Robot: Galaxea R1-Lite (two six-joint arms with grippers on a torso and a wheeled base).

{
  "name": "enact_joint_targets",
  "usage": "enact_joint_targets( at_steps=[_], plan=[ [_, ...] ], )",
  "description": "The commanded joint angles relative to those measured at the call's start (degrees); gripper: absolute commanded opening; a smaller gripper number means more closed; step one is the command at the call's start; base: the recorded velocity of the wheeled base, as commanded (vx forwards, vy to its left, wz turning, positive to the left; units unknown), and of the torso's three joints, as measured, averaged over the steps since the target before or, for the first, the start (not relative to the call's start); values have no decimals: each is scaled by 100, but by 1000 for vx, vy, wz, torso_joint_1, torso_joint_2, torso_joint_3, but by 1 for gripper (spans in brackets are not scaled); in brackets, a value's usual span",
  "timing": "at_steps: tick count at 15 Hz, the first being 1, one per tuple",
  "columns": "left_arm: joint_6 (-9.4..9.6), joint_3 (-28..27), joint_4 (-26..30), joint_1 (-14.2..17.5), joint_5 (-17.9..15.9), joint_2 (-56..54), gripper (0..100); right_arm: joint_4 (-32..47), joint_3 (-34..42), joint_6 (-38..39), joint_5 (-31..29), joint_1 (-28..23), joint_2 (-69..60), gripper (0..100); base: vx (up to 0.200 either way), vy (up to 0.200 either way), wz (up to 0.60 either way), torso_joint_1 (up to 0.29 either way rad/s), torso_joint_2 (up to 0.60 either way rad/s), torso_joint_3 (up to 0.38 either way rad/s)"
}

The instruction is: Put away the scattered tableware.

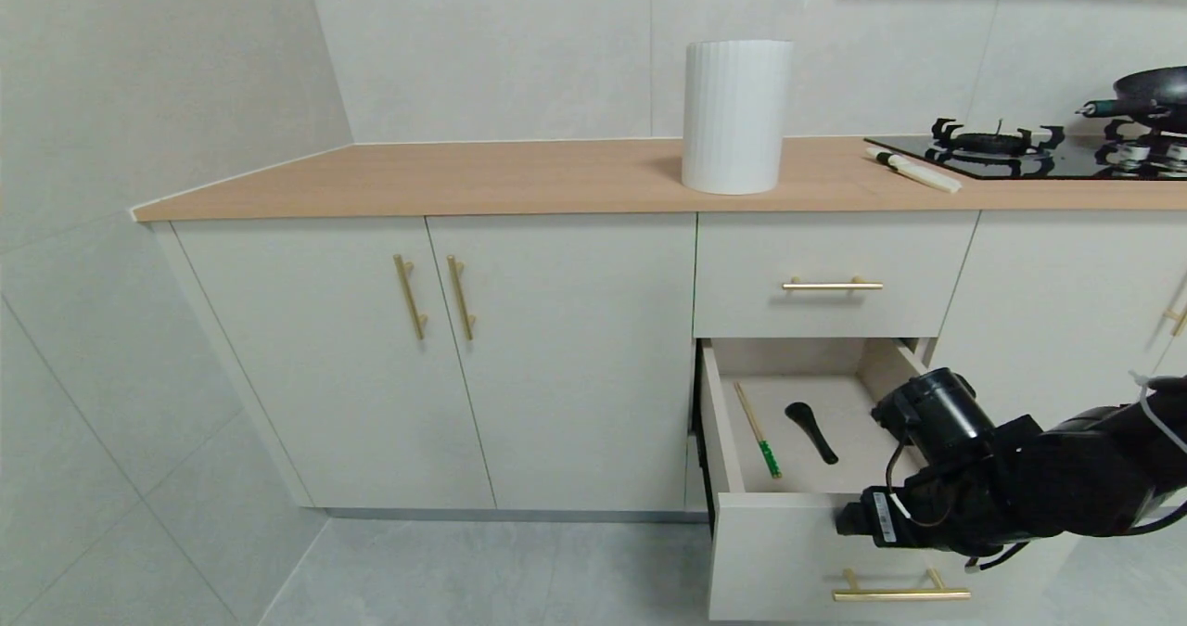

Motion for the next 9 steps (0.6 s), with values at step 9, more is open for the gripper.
enact_joint_targets(
  at_steps=[9],
  plan=[
    [-1,0,0,-1,0,0,100,-988,-1015,-453,1,-395,1053,100,0,0,0,0,0,0]
  ],
)
